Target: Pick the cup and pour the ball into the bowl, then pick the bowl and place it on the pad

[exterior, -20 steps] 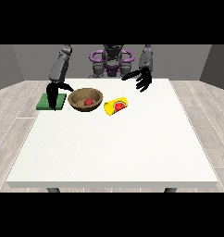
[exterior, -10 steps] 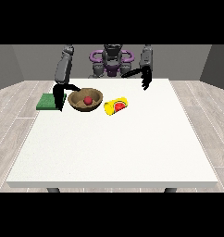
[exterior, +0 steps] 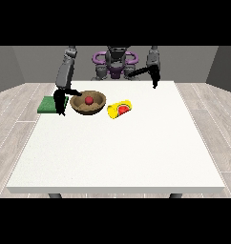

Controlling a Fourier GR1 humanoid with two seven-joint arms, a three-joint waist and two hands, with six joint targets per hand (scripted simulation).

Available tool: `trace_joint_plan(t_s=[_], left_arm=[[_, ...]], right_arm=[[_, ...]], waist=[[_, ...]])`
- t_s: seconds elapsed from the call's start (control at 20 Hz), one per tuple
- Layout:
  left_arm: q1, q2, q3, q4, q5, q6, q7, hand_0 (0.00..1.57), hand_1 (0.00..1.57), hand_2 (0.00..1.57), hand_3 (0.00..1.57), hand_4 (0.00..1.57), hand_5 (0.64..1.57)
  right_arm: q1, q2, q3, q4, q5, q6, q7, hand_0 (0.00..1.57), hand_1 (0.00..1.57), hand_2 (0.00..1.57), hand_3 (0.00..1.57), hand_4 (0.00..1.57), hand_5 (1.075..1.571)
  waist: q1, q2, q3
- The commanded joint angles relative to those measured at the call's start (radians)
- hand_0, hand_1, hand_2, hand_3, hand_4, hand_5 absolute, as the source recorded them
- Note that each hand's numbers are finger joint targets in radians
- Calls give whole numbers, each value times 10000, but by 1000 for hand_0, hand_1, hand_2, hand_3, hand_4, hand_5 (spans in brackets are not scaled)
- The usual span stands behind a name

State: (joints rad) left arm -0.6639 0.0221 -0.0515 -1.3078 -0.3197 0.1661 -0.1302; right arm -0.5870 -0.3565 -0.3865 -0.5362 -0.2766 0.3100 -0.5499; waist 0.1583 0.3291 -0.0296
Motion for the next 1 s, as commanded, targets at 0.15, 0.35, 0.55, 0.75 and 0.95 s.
trace_joint_plan(t_s=[0.15,0.35,0.55,0.75,0.95], left_arm=[[56,0,-42,180,-97,-74,238,0,0,0,0,0,1562],[837,32,171,404,274,-319,-33,0,0,0,0,0,1564],[1057,355,302,176,550,-869,-91,0,0,0,0,0,1564],[632,428,287,-123,441,-792,-25,0,0,0,0,0,1567],[423,373,350,-208,513,-784,175,0,0,0,0,0,1568]], right_arm=[[-522,867,67,444,-168,-803,1112,0,0,0,0,233,1532],[-877,851,210,477,-210,-1063,2086,0,0,0,0,347,1546],[-916,1421,342,677,-178,-1533,1925,0,0,0,0,366,1547],[-325,793,589,1314,499,-2334,2221,1570,1570,1571,823,656,1570],[-547,502,698,1427,738,-2912,2646,1571,1571,1571,1571,1053,1550]], waist=[[296,-293,294],[110,-1078,294],[164,-1178,298],[412,-401,294],[564,-362,296]])
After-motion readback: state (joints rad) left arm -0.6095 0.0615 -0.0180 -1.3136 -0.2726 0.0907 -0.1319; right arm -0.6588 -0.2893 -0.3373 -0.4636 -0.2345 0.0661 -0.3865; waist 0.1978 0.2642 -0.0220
